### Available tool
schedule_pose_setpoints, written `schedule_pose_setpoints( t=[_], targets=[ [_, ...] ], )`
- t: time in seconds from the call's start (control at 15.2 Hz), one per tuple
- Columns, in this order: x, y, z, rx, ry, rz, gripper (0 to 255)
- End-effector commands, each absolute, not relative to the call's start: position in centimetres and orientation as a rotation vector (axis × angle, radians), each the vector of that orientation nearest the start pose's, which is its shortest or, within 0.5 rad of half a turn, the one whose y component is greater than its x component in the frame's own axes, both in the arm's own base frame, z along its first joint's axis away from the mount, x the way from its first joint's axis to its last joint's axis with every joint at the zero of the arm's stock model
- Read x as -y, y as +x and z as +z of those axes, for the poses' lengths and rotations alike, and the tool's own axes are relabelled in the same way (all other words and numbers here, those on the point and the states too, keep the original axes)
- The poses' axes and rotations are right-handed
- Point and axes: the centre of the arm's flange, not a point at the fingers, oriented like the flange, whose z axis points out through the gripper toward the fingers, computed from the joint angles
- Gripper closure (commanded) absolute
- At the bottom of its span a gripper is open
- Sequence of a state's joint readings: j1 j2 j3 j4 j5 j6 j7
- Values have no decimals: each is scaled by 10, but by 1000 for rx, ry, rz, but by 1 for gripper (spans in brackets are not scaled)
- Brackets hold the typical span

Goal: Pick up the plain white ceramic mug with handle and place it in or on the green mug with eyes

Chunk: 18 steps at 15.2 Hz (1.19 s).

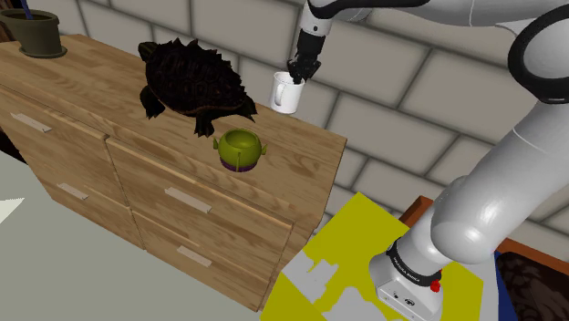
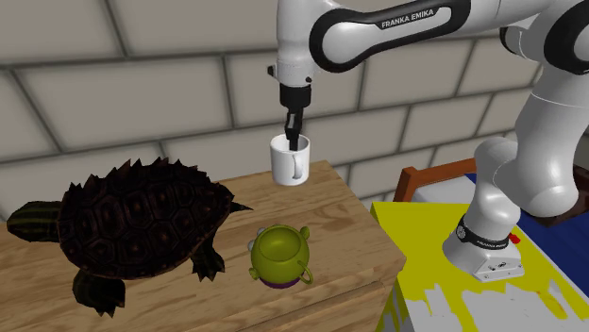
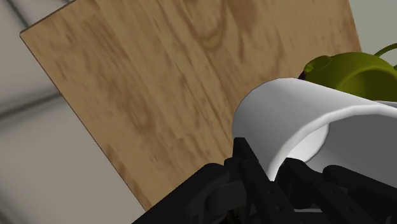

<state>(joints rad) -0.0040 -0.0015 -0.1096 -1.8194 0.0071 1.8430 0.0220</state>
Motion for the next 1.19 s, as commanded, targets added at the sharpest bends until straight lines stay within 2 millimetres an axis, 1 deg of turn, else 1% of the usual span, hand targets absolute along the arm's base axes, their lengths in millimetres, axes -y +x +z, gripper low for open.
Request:
schedule_pose_setpoints(
  t=[0.0, 0.66, 0.73, 1.12],
  targets=[
    [37, 563, 534, -218, -3128, -40, 255],
    [-95, 567, 545, -218, -3128, -40, 255],
    [-113, 568, 546, -218, -3128, -40, 255],
    [-113, 568, 515, -218, -3128, -40, 255]
  ],
)
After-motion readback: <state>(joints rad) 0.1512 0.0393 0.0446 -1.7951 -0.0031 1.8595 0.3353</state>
